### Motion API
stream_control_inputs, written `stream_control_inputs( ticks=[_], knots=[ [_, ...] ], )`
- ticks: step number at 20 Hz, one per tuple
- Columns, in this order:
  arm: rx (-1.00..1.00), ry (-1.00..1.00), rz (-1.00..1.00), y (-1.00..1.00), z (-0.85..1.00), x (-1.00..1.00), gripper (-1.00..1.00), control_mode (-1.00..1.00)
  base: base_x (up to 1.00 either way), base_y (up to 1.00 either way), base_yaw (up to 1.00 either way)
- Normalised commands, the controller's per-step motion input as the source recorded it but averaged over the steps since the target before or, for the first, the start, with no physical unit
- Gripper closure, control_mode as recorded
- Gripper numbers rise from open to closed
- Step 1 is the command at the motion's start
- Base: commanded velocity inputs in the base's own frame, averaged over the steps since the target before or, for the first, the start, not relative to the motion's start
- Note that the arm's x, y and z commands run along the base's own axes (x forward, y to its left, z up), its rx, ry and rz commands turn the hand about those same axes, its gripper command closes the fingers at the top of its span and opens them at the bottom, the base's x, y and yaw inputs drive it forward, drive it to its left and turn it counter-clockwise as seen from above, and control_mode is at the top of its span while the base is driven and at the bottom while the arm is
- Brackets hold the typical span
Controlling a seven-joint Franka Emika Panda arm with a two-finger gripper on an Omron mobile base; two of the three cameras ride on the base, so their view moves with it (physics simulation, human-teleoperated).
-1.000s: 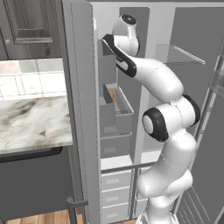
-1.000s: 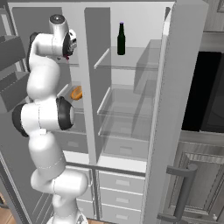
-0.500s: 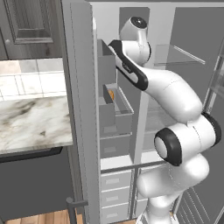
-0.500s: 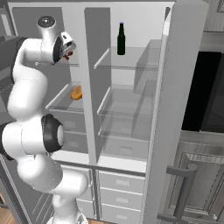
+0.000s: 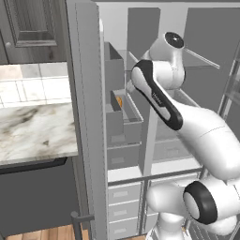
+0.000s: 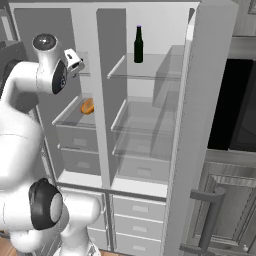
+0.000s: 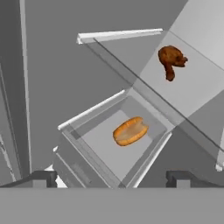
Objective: There's a chicken drumstick in the fridge that needs to be moved to the freezer for freezing. Pick up the chicken drumstick from the fridge, place it on any shelf in the freezer, and close the fridge and freezer doors when done.
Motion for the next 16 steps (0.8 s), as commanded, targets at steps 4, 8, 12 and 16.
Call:
stream_control_inputs(
  ticks=[4,8,12,16],
  knots=[
    [0.00,0.00,-0.06,-0.51,0.00,-0.97,-1.00,-1.00,0.00,0.00,0.00],
    [0.01,0.00,-0.23,-0.63,0.00,-0.90,-1.00,-1.00,0.00,0.00,0.00],
    [0.06,0.00,-0.52,-0.40,0.00,-0.62,-1.00,-1.00,0.00,0.00,0.00],
    [0.23,0.00,-0.52,-0.25,0.14,-0.55,-1.00,-1.00,0.00,0.00,0.00]
  ],
)
